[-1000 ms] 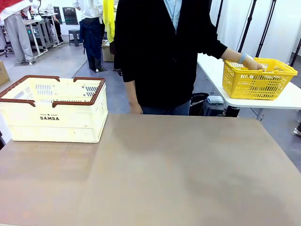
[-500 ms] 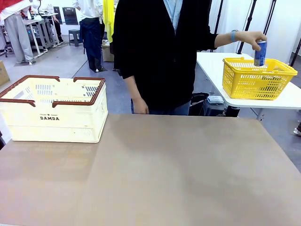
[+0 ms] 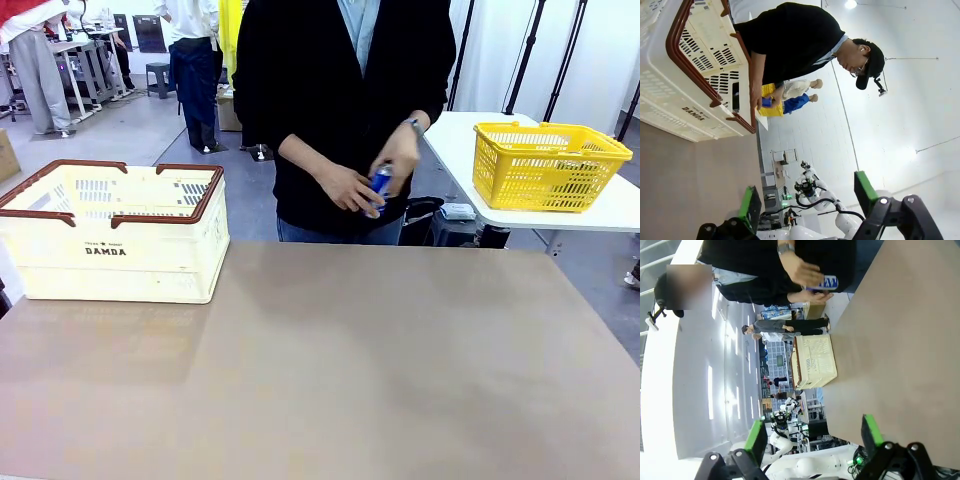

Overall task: Place the drinks into the Shopping basket.
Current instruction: Pick up one drink and place it into the Shopping basket.

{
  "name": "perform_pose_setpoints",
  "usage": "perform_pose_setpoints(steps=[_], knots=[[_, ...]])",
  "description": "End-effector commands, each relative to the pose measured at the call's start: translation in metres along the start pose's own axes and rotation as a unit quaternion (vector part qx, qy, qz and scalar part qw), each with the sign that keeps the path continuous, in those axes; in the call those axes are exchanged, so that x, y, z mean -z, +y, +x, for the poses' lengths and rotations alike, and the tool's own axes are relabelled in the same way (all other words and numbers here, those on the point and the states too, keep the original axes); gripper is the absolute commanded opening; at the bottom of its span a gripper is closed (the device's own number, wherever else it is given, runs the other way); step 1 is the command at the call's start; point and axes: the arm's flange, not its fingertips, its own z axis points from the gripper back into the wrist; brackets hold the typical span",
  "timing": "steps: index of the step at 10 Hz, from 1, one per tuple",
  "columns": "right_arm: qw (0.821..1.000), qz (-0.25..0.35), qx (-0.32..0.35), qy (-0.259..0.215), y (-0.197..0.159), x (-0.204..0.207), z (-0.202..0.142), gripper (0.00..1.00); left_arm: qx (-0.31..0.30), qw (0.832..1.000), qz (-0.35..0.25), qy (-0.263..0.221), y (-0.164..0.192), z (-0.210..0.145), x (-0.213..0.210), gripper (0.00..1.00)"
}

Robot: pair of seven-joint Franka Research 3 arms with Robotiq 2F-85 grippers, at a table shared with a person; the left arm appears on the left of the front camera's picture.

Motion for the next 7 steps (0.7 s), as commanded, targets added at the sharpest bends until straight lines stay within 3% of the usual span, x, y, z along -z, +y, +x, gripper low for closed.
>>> perform_pose_setpoints(steps=[1,7], knots=[[1.0,0.004,0.0,0.003,0.0055,-0.003,0.0005,1.0,0.003,1.0,-0.005,0.005,-0.0017,-0.0012,-0.0024,1.0],[1.0,0.004,0.0,0.003,0.0055,-0.003,0.0005,1.0,0.003,1.0,-0.005,0.005,-0.0017,-0.0012,-0.0024,1.0]])
